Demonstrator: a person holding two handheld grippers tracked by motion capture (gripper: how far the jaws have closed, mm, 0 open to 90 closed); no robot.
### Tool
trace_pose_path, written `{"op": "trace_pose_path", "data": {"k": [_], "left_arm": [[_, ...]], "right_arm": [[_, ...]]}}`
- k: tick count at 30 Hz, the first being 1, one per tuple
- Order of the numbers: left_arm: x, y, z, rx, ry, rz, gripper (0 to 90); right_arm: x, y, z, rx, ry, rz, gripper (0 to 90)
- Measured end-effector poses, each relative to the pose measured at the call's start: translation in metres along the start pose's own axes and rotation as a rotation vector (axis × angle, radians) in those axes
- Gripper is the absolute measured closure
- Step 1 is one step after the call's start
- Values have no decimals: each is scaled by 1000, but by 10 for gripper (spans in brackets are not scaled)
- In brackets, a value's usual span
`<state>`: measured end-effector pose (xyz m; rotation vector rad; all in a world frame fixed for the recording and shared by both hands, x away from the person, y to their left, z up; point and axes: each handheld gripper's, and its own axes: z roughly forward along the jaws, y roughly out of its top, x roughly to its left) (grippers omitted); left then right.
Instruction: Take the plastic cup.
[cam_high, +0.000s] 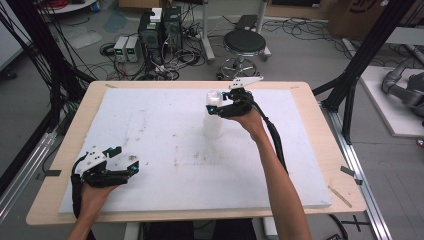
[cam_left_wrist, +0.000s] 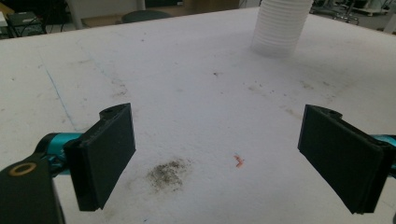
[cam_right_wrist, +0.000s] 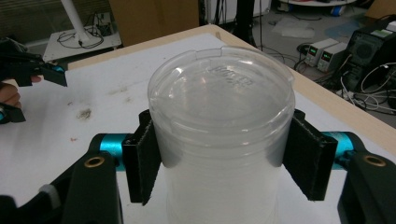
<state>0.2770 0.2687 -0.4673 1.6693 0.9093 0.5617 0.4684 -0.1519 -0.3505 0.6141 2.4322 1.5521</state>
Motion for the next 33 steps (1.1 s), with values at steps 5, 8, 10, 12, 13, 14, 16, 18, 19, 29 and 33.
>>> {"op": "trace_pose_path", "data": {"k": [5,8,10,12,13,14,16,18,19,29,33], "left_arm": [[0,0,0,1,0,0,110],[0,0,0,0,1,1,110],[0,0,0,0,0,1,110],[0,0,0,0,0,1,110],[0,0,0,0,0,1,110],[0,0,0,0,0,1,110],[0,0,0,1,0,1,110],[0,0,0,1,0,1,110],[0,0,0,1,0,1,110],[0,0,0,1,-2,0,110],[0,0,0,-2,-1,-1,110]], "right_arm": [[0,0,-1,1,-3,-3,354],[1,1,-2,-5,-10,-2,357],[1,1,-2,-7,-9,-4,358],[1,2,-3,-10,-13,-9,358],[1,2,-3,-10,-13,-9,358],[2,3,-4,-14,-12,-8,360],[2,3,-5,-15,-14,-8,364],[2,4,-6,-16,-16,-9,365],[2,6,-6,-18,-17,-12,365],[5,22,-16,-64,-37,-16,379],[5,31,-22,-71,-29,-4,379]]}}
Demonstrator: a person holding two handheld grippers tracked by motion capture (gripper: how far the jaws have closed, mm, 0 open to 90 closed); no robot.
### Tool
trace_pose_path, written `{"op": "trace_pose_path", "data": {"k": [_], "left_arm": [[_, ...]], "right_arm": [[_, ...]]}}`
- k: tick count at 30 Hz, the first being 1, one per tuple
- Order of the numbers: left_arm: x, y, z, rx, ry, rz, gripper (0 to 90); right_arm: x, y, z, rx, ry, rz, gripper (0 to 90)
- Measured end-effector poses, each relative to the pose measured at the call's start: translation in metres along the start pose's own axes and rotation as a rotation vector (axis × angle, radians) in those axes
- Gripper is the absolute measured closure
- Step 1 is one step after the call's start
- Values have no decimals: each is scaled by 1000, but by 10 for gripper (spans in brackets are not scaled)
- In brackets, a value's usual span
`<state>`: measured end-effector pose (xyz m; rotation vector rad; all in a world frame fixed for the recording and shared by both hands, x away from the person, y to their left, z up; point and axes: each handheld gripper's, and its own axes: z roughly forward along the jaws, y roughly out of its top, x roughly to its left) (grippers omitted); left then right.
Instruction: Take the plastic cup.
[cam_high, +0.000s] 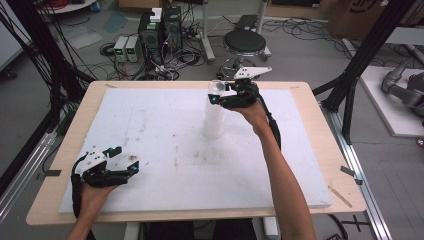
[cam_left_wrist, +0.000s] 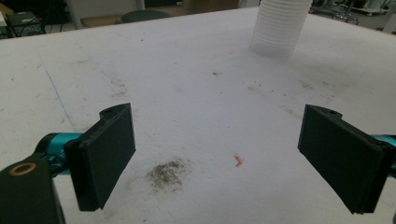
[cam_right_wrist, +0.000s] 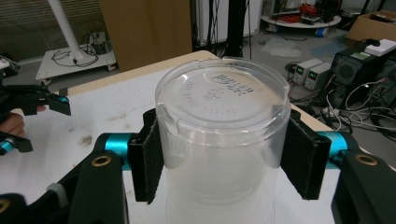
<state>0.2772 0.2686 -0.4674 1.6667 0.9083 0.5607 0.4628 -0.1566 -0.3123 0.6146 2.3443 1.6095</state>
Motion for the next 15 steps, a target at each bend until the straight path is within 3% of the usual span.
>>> {"op": "trace_pose_path", "data": {"k": [7,15], "left_arm": [[0,0,0,3,0,3,110],[0,0,0,2,-2,0,110]], "right_arm": [[5,19,-8,-11,2,-19,379],[11,54,-22,-48,3,-39,381]]}}
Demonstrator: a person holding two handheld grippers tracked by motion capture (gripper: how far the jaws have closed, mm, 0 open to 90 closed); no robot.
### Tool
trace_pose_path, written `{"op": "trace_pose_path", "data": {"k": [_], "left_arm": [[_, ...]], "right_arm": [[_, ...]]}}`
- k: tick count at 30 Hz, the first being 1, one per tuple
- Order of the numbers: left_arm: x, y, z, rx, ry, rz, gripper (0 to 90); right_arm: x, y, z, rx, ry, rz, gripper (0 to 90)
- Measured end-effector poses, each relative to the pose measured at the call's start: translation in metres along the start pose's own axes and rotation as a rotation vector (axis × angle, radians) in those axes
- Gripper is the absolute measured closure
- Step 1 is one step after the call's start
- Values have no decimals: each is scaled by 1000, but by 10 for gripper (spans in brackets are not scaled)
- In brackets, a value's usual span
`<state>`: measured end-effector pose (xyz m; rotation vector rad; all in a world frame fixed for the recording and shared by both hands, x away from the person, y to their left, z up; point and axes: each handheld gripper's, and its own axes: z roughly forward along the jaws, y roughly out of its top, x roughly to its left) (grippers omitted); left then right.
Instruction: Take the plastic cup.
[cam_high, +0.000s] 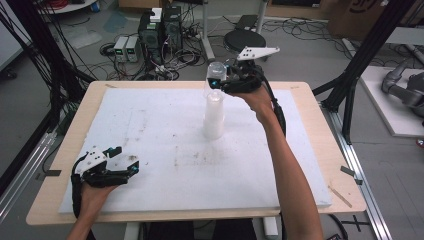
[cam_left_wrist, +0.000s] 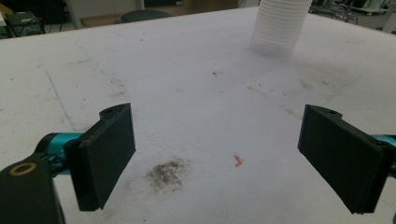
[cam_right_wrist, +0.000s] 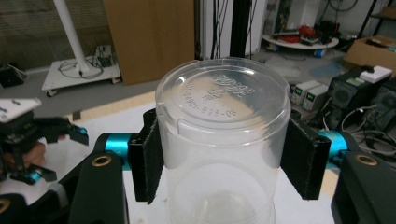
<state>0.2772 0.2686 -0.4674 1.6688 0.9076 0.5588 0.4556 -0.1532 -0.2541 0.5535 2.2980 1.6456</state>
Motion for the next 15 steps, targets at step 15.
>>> {"op": "trace_pose_path", "data": {"k": [15], "left_arm": [[1,0,0,1,-5,-6,110]], "right_arm": [[16,13,-13,16,45,-8,380]]}}
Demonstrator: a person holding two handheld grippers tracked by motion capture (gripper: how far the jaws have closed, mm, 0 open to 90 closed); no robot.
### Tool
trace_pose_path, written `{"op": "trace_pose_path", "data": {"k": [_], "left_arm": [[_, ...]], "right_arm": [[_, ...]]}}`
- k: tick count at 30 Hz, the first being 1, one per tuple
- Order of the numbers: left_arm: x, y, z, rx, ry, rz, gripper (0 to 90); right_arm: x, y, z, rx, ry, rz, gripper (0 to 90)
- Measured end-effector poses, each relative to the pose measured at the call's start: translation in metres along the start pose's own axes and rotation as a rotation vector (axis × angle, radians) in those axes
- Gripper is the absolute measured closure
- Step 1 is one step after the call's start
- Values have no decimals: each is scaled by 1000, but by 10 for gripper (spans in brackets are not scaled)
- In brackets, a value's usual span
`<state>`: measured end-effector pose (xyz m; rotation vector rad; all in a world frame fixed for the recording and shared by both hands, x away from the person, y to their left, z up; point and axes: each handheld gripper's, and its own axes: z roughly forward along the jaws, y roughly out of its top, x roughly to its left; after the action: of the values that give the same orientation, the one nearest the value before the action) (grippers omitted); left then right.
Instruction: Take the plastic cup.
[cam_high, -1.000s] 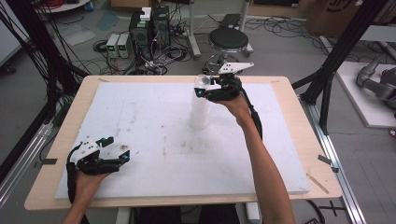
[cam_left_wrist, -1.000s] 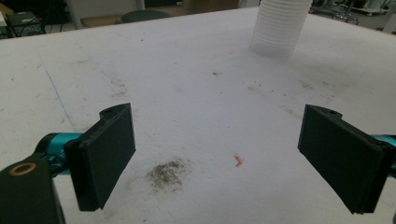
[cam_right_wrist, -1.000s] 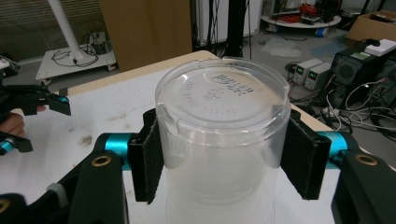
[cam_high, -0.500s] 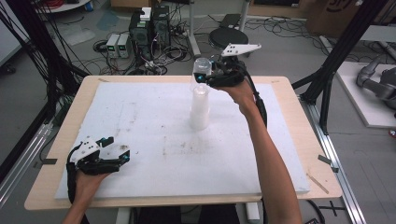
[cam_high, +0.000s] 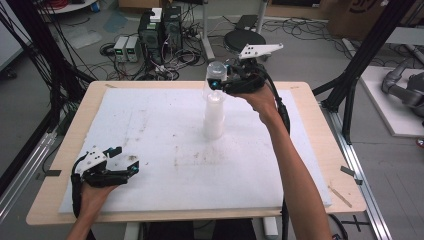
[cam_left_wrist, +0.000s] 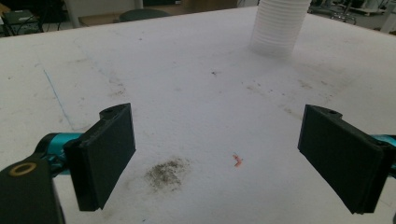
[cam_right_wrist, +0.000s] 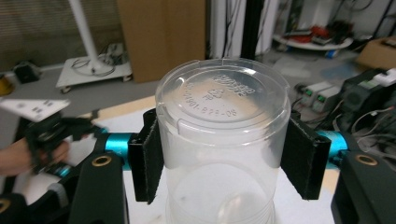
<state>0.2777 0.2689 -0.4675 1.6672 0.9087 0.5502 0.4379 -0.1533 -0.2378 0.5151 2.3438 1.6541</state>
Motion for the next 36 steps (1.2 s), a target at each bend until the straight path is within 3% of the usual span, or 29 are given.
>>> {"op": "trace_pose_path", "data": {"k": [9,14,18,28,36], "left_arm": [[1,0,0,2,-3,0,110],[1,0,-1,-2,-6,-6,110],[1,0,-1,-2,-5,-3,110],[1,0,0,4,-1,-4,110],[1,0,1,7,-4,-14,110]], "right_arm": [[36,-23,-25,-29,60,-20,381],[60,-45,-47,-65,86,-14,381],[75,-65,-53,-67,88,-17,381],[98,-103,-31,-21,182,29,381],[108,-110,-15,22,226,-1,381]]}}
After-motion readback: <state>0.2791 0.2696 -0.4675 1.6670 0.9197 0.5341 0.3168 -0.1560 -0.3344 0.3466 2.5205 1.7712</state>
